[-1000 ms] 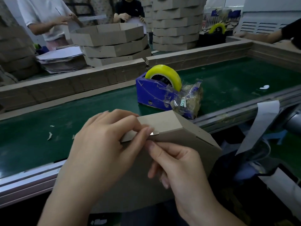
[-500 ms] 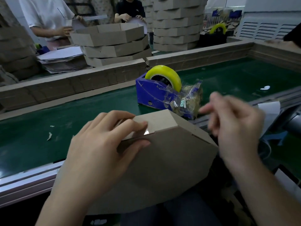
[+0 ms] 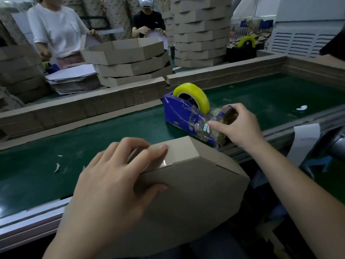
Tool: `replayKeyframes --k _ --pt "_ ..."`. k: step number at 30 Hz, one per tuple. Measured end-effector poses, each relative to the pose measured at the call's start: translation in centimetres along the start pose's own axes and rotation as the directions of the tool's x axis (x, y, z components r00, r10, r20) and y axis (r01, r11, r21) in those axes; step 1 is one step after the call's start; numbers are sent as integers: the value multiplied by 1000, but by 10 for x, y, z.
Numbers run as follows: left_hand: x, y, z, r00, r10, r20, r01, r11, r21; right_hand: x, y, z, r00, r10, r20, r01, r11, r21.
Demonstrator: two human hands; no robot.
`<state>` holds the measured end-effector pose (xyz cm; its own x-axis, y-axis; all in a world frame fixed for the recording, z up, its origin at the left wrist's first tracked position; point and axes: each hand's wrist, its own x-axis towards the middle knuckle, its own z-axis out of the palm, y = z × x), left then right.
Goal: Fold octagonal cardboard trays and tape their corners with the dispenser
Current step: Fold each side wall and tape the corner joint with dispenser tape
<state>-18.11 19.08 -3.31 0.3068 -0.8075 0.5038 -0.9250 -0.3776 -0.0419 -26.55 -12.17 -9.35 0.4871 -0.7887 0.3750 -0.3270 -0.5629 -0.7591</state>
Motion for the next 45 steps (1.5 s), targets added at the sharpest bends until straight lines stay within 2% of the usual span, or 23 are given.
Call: replayKeyframes --k 4,7,9,11,12,13,15,17,19,23,26,29,31,34,38,40,42,43,45 --pt "0 -1 -2 1000 -22 -2 22 1000 -17 -13 -11 12 974 50 -221 -86 984 -156" --pt "0 -1 -4 1000 -17 6 17 999 -35 -15 -16 2 989 55 -138 -85 971 -222" --pt "1 -1 -7 1000 -4 20 4 999 -40 -27 -15 -13 985 -43 -166 25 994 -107" --pt "7 3 -12 999 -13 34 14 999 -29 -52 -15 -25 930 -240 -277 245 969 -19" --pt "13 7 -14 999 -23 30 24 999 -23 -66 -17 -28 916 -313 -252 331 943 29" --pt "18 11 -15 999 -31 18 31 999 -35 -79 -18 -28 923 -350 -162 369 923 105" --pt "27 21 -13 999 -38 0 37 992 -119 -96 -23 -25 950 -295 99 260 928 267" --pt "28 22 -11 999 -45 -18 40 977 -207 -100 -27 -23 943 -228 243 118 910 397" --pt "23 17 -14 996 -48 -77 25 962 -273 -97 -31 -32 943 -225 247 93 886 454" --pt "9 3 -22 972 -117 -204 17 900 -435 -90 -45 -51 930 -298 213 147 837 528" --pt "-8 0 -10 959 -167 -231 13 836 -548 -88 -59 -53 913 -380 146 283 851 441" --pt "-26 -7 5 963 -215 -161 60 758 -650 -90 -68 -43 879 -443 178 362 862 356" --pt "-31 -14 5 974 -182 -133 60 779 -624 -95 -71 -33 873 -442 204 353 863 362" --pt "-23 -16 -3 995 -47 -90 -8 849 -528 -102 -78 -20 862 -455 224 360 860 361" --pt "1 -2 -6 989 147 -17 -147 955 -258 -107 -89 -11 850 -489 197 398 839 371" --pt "7 1 -5 983 183 6 -178 963 -205 -107 -91 -11 844 -492 214 397 840 369" --pt "8 -1 -2 986 169 4 -163 961 -221 -104 -89 -14 845 -486 224 393 848 356" --pt "7 -2 -1 988 154 -3 -150 962 -228 -100 -88 -18 862 -474 179 401 854 331" --pt "6 -5 1 992 127 -11 -126 961 -245 -81 -82 -28 934 -358 -21 348 892 288"
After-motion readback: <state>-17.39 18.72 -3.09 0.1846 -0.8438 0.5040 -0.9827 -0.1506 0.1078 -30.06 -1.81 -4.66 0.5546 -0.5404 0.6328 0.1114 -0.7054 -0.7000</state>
